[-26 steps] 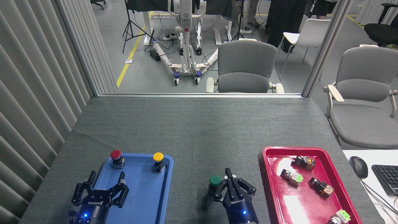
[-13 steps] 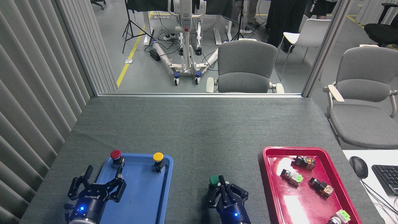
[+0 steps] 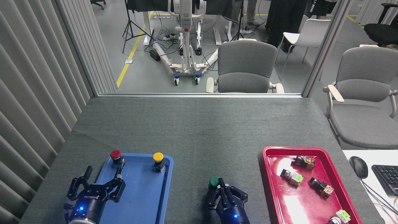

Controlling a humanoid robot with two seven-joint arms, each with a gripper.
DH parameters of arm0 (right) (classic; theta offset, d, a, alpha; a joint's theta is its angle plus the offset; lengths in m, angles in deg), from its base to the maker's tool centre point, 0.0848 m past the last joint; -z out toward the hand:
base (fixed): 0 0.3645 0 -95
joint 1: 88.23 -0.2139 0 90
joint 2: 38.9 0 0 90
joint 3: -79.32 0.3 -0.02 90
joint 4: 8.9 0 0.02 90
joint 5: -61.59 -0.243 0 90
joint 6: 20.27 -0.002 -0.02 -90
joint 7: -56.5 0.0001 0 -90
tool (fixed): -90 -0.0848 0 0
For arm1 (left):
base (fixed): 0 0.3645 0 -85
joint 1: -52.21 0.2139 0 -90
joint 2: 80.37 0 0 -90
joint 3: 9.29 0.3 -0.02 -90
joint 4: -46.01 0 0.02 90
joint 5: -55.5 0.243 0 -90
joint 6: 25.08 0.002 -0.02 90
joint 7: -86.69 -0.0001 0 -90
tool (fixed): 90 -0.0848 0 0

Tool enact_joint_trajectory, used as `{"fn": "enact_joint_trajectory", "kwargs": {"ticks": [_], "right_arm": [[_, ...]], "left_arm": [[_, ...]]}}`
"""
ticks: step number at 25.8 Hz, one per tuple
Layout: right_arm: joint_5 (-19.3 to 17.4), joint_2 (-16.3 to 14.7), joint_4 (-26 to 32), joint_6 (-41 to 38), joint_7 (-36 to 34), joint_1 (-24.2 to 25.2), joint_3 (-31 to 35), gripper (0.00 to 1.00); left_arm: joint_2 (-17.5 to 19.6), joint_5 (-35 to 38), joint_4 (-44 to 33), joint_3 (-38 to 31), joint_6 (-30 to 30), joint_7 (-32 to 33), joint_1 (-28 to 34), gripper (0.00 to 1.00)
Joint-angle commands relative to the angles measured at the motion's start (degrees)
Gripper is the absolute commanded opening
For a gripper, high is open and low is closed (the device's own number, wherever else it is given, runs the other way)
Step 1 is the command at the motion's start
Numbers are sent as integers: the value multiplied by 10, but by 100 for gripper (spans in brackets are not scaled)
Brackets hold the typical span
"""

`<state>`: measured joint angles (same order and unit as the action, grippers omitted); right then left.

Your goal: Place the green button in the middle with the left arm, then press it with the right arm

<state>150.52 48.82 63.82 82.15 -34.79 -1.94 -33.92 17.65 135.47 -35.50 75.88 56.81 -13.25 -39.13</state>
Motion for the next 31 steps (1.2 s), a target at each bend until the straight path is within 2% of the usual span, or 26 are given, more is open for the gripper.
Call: {"fn": "enact_joint_trajectory", "kwargs": {"ticks": [1, 2, 3, 4, 6, 7, 8, 14, 19, 22, 31], "right_arm": [[-2, 1, 26, 4, -62, -1, 4, 7], [-3, 1, 36, 5, -84, 0, 6, 12], [-4, 1, 44, 6, -101, 0, 7, 24], [-4, 0, 54, 9, -111, 2, 7, 41], [-4, -1, 73, 21, -115, 5, 10, 83], [-4, -2, 79, 24, -115, 6, 11, 95], [-4, -3, 85, 25, -115, 8, 13, 98], [-5, -11, 120, 19, -115, 52, 67, 99], [-7, -35, 152, -4, -115, 103, 141, 99], [-23, -41, 169, -23, -116, 136, 178, 99], [-26, -45, 167, -35, -112, 143, 194, 99]], "left_arm": [[1, 1, 11, 0, -3, -3, -6, 99], [2, 1, 12, 0, -5, -3, -6, 99], [2, 1, 13, 0, -5, -3, -7, 99], [2, 1, 13, 0, -5, -3, -8, 99], [2, 0, 13, 0, -4, -3, -8, 99], [4, 0, 13, 0, -4, -3, -8, 99], [5, 0, 13, 0, -5, -3, -8, 99], [6, 0, 13, 0, -7, -4, -8, 99], [6, 1, 13, 0, -8, -8, -7, 99], [6, 2, 7, 0, -8, -9, -6, 99], [5, 1, 10, 0, -7, -9, -8, 99]]}}
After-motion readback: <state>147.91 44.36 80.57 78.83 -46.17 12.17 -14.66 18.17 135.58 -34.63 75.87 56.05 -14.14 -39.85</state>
